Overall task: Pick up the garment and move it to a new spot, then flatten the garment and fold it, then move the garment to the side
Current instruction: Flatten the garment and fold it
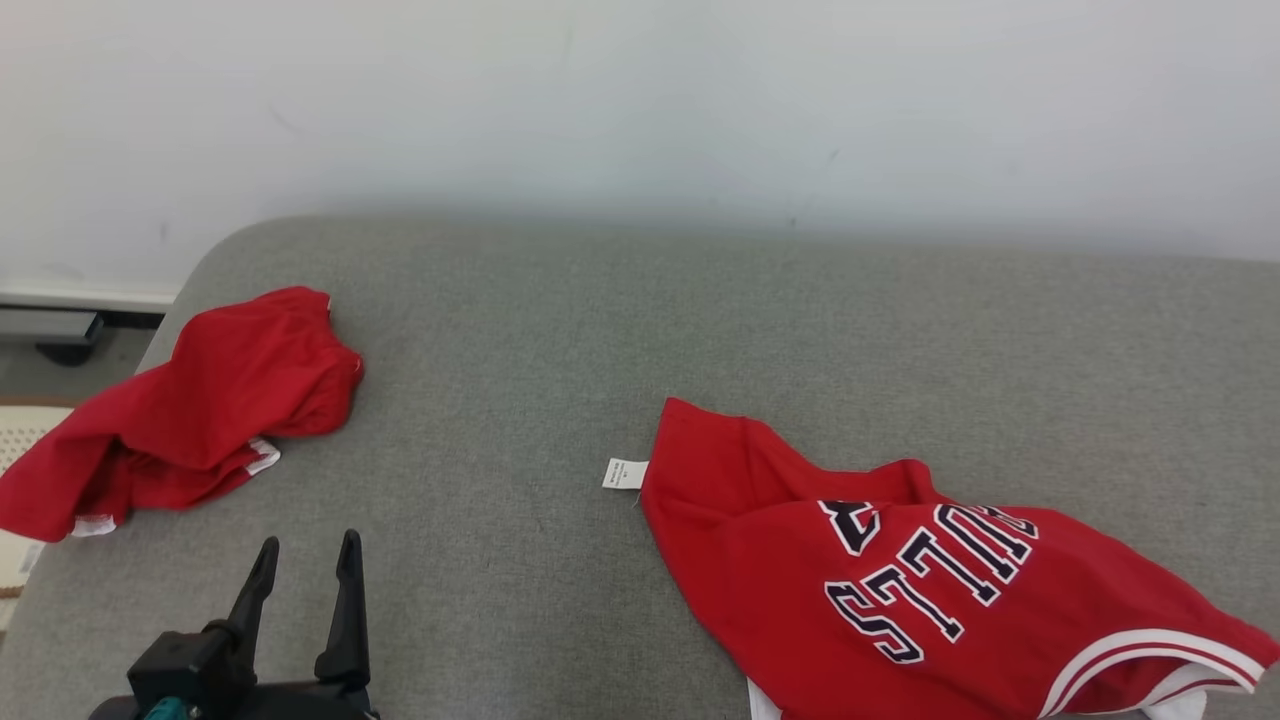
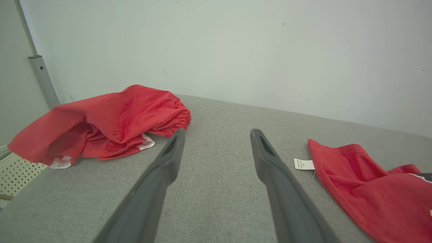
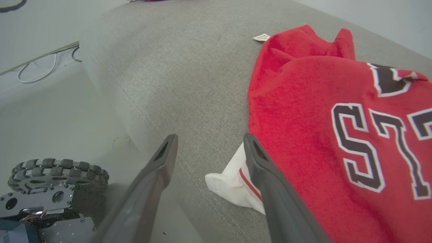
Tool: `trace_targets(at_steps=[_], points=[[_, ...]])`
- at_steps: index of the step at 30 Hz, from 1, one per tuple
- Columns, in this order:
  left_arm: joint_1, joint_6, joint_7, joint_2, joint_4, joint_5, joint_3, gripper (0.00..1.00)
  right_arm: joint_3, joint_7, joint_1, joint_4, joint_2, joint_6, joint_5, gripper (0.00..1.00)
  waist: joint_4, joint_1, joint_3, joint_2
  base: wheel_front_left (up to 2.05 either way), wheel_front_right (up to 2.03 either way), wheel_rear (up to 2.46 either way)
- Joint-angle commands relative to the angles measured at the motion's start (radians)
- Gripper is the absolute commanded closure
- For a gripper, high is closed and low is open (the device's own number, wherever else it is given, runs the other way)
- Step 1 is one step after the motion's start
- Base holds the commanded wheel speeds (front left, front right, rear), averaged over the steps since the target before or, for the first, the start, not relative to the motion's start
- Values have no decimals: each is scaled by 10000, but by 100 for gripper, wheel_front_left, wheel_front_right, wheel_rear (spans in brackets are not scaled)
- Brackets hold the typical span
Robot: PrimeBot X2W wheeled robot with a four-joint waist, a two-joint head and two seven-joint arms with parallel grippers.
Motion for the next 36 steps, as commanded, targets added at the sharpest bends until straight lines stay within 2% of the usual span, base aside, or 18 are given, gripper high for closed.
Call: trace_targets(at_steps=[1,5,11,19,20,21,22,29,36], points=[[-195,-43,-60,22,41,-22,31,0,160,65,-160,25,-259,-3,-134,0,174,-1,196,-1,0,0,0],[-363,-44,-153,-66,126,-48,18,0,823,340,-371,111,-971,-3,-570,0,280,-1,400,-1,0,0,0],[-563,-52,-308,-173,246,-68,77,0,1269,592,-993,368,-1617,-3,-1361,0,285,-1,718,-1,0,0,0],[-923,-173,-449,-351,440,-70,58,0,3125,852,-2840,1566,-2220,-3,-1430,0,323,-1,1205,-1,0,0,0],[-968,-200,-454,-369,459,-66,57,0,3211,843,-2970,1669,-2221,-3,-1366,18,352,-1,1254,-1,0,0,0],[-1009,-222,-466,-385,482,-65,66,0,3335,839,-3094,1781,-2215,-3,-1256,66,373,-1,1287,-1,0,0,0],[-1029,-229,-474,-393,501,-65,86,0,3390,851,-3178,1861,-2197,-3,-1098,100,388,-1,1332,-1,0,0,0],[-1025,-220,-523,-397,578,-26,227,0,3214,848,-3453,1552,-2172,-3,-286,100,320,-1,1386,-1,0,0,0],[-791,-141,-548,-258,516,41,432,0,2643,992,-3573,-255,-2270,-3,365,100,-191,-1,1202,-1,0,0,0]])
